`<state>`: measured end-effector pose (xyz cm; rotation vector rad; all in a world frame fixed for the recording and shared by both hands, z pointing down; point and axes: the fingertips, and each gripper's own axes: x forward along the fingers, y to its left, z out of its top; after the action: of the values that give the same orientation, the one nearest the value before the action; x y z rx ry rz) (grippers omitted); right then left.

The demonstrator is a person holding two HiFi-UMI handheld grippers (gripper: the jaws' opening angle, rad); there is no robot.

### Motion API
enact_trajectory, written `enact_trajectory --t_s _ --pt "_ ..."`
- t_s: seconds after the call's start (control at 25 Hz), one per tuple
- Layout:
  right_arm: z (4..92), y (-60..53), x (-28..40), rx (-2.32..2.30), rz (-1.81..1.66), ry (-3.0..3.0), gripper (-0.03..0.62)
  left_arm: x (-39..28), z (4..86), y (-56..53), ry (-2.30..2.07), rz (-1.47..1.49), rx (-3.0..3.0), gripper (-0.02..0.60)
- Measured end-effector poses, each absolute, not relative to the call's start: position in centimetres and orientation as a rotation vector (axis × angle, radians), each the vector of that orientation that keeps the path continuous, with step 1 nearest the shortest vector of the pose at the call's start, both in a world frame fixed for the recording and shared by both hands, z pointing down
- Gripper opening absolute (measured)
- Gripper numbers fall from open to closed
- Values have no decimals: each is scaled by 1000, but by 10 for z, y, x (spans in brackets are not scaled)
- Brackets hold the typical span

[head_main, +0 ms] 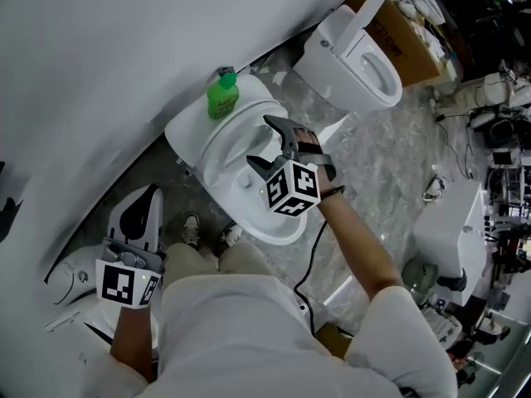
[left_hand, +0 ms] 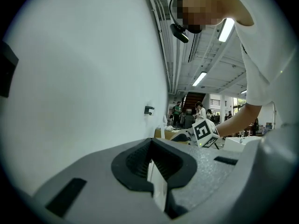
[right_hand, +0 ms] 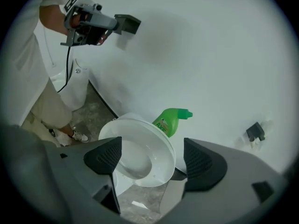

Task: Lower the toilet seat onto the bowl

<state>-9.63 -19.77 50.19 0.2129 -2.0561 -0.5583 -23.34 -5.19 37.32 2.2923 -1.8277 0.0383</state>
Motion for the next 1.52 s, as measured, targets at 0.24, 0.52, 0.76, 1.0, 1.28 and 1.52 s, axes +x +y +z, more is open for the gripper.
enact_trajectory --t_s 0.24,0.52,0.76,1.0,1.28,1.52 --pt "533 -209 -113 96 -683 -1941 382 -248 378 -48 -1875 43 2265 1" --pt "572 -228 -119 18 -769 -1806 382 -261 378 -37 -1922 49 2222 0" --pt "588 -230 -118 13 -778 -1762 380 -269 387 -25 -1934 63 2180 0" --pt "585 -231 -120 66 -781 -1770 380 -264 383 -29 -1916 57 2208 1" --pt "580 -230 -117 110 -783 -1771 357 -258 380 -32 -1889 53 2242 2" --pt "570 -224 -104 175 -776 -1783 249 -248 379 -32 -1856 53 2277 0"
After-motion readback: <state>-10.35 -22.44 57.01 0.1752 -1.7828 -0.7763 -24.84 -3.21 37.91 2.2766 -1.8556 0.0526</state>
